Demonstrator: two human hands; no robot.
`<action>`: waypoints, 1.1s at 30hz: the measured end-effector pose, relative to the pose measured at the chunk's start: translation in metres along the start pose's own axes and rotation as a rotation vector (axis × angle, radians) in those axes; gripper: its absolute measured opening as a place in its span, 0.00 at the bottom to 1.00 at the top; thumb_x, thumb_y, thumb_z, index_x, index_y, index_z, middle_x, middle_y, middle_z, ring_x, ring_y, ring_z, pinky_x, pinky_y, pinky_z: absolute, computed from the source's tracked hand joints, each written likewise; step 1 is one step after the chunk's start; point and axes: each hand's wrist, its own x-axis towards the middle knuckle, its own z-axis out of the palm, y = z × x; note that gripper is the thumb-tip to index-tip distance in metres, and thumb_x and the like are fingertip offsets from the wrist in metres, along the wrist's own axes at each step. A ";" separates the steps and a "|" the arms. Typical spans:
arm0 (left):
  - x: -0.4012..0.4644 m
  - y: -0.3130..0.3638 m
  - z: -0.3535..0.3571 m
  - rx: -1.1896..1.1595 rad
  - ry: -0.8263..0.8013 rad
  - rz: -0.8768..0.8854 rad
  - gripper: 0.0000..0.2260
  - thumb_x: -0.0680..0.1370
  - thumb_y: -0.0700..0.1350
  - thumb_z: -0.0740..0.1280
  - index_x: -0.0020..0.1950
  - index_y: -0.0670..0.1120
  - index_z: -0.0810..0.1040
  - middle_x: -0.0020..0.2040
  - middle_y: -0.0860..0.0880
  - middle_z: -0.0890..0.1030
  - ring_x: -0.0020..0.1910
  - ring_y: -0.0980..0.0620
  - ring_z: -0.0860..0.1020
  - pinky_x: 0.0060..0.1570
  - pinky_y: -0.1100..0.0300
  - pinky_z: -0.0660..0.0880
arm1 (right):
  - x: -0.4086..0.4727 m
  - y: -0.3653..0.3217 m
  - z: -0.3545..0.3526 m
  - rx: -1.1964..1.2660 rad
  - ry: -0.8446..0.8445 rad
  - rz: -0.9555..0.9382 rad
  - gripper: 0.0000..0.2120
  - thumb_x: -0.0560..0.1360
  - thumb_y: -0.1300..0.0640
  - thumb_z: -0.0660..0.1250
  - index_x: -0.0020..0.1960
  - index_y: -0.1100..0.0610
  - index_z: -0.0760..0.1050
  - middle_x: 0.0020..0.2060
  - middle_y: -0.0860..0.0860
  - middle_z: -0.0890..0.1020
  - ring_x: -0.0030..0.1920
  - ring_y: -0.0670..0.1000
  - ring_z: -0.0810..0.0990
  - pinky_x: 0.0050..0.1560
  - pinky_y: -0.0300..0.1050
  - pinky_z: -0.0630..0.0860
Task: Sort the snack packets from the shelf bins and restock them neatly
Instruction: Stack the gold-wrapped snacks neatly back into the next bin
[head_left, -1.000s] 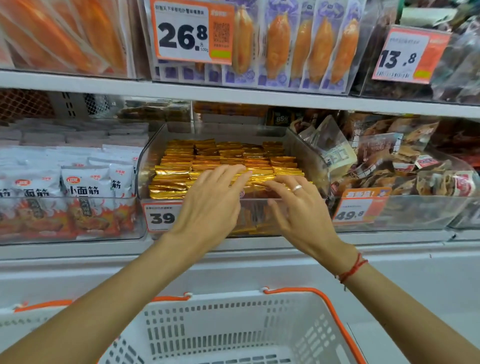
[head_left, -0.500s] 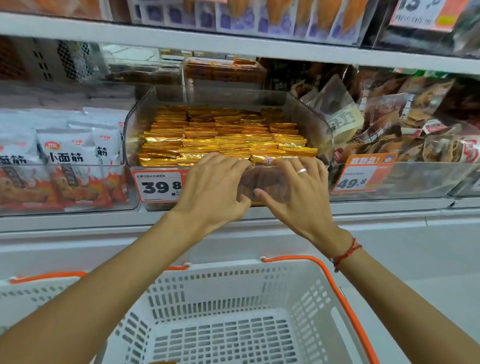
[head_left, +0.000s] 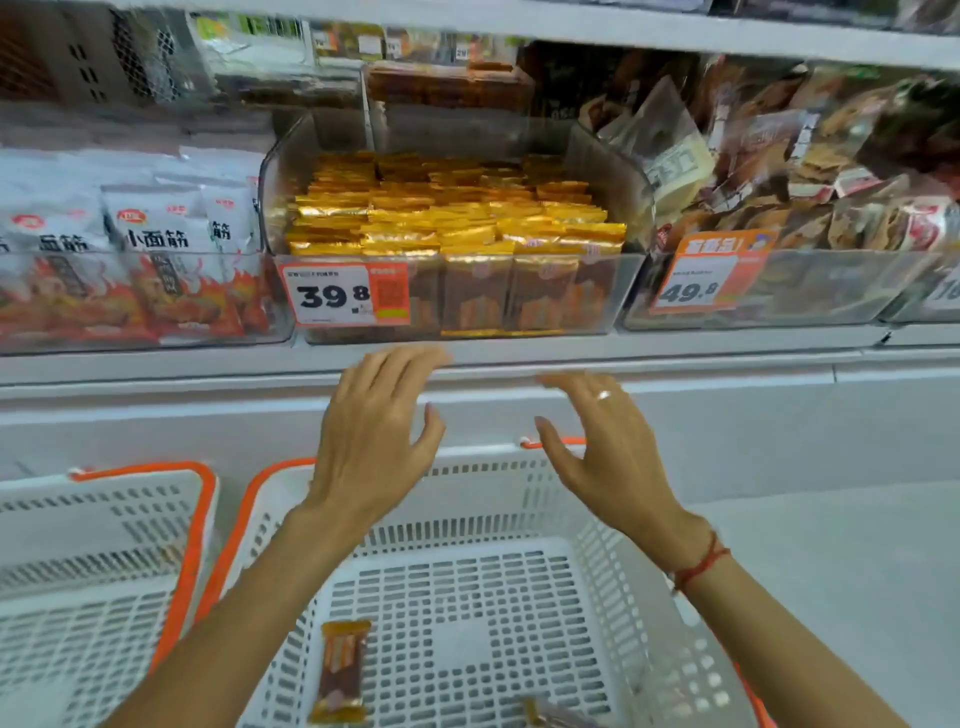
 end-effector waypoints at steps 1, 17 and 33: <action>-0.030 -0.004 0.005 -0.045 -0.022 -0.071 0.17 0.75 0.42 0.63 0.63 0.46 0.76 0.60 0.49 0.78 0.59 0.49 0.73 0.58 0.54 0.69 | -0.023 0.004 0.011 0.030 -0.100 0.060 0.14 0.77 0.55 0.66 0.61 0.54 0.76 0.54 0.50 0.80 0.55 0.53 0.77 0.52 0.49 0.76; -0.250 -0.070 0.081 0.332 -1.365 -0.385 0.36 0.76 0.56 0.69 0.77 0.47 0.54 0.74 0.47 0.62 0.72 0.47 0.63 0.65 0.55 0.68 | -0.204 0.033 0.128 -0.114 -1.631 0.443 0.12 0.76 0.56 0.65 0.57 0.59 0.75 0.58 0.55 0.79 0.56 0.55 0.77 0.54 0.44 0.73; -0.088 -0.004 0.050 -1.406 -0.462 -1.380 0.10 0.79 0.44 0.65 0.59 0.43 0.79 0.54 0.43 0.84 0.54 0.48 0.81 0.57 0.56 0.76 | -0.061 -0.001 0.076 1.190 -0.417 1.149 0.13 0.78 0.65 0.63 0.61 0.54 0.73 0.47 0.56 0.81 0.42 0.49 0.81 0.44 0.45 0.80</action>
